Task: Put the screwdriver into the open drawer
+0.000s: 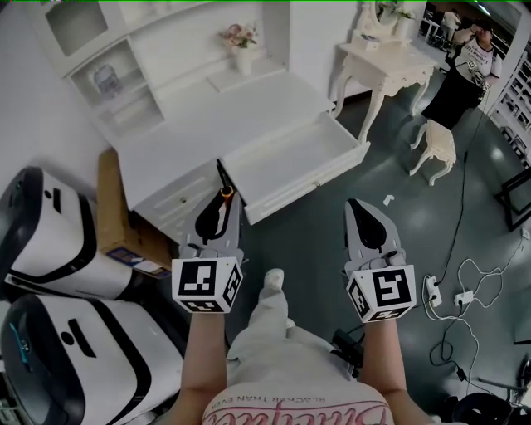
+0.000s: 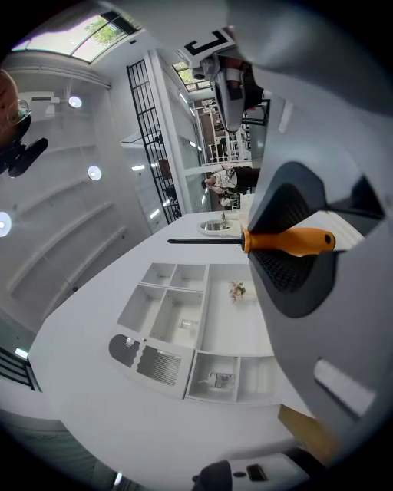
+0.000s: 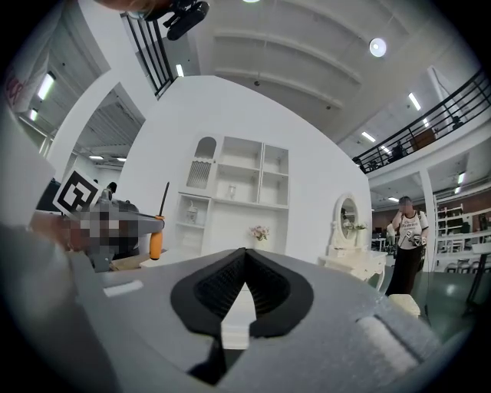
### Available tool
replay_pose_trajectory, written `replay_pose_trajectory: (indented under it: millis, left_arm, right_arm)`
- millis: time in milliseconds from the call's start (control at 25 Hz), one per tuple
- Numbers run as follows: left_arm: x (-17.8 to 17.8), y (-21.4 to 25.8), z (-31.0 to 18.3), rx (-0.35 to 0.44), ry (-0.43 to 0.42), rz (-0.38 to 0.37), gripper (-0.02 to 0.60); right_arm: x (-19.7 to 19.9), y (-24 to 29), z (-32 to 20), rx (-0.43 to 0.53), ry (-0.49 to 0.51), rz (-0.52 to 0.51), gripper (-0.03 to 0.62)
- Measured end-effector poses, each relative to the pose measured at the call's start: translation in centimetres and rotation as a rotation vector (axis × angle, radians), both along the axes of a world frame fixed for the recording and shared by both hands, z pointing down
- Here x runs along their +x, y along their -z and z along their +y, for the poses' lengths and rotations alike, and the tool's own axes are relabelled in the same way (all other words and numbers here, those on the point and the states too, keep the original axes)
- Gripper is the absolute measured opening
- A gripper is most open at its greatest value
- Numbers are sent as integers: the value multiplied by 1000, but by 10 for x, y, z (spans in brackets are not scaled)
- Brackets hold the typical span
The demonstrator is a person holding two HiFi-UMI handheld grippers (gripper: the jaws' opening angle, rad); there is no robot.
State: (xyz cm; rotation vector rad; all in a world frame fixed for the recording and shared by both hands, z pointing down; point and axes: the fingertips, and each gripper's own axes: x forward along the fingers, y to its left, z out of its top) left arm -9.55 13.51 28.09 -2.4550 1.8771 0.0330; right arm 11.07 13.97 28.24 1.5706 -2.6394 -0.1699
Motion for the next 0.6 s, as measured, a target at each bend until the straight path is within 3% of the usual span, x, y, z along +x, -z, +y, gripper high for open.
replay_pose_trajectory:
  millis: [600]
  left_arm:
    - [-11, -12, -114, -34, -31, 2, 87]
  right_arm:
    - [-13, -9, -107, -33, -16, 30, 1]
